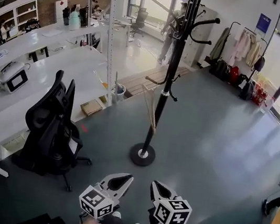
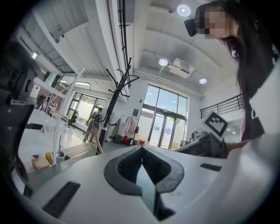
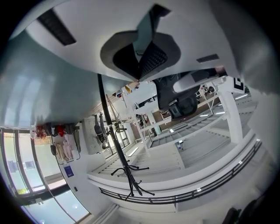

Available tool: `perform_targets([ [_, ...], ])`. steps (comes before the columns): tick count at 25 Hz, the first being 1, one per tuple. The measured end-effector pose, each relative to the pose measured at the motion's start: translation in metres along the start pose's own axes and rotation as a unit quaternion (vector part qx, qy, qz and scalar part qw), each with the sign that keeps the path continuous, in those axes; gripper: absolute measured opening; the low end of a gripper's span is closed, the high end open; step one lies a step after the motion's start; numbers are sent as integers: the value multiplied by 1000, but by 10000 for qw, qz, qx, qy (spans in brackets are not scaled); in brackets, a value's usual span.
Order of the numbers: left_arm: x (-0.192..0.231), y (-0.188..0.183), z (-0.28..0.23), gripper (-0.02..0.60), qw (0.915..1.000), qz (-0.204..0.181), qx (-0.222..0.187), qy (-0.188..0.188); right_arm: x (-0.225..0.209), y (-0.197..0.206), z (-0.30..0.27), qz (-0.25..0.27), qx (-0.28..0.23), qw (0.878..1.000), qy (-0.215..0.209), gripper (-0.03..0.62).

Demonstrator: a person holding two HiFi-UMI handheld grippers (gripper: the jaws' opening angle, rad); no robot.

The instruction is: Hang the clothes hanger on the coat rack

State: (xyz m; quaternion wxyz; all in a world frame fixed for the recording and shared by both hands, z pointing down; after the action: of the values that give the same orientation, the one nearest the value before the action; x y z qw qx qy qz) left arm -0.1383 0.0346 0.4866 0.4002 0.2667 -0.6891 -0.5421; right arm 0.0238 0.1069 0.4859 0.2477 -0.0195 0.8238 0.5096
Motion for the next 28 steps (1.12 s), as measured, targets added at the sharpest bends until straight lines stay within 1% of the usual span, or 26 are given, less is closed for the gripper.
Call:
perform_targets([
  [5,-25,7,0,0,9999,21,98,-10,-7,7,18,-5,97,9999,-78,9],
  [13,-47,12,3,0,9998,-60,149,-126,-12,16,31,102,239,9994,-238,9],
  [24,-51,14,8,0,9991,-175,283,-258,-8,21,22,259,367,9980,-434,9],
  [28,-49,17,7,0,9990,-190,293,-277,-13,23,20,264,397,9980,-411,9],
])
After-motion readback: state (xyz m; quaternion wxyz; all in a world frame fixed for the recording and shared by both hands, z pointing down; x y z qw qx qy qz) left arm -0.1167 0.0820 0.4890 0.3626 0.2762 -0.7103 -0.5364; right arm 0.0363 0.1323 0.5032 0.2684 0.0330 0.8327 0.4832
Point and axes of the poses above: the fingertips, and each gripper's own axes: z backward along the fingers, x to its left, y out of its underside, the point moved 8 cm from there along z, backward along the fingers, and after that the axes turned 14 degrees about -y, right-handed, at the moved point
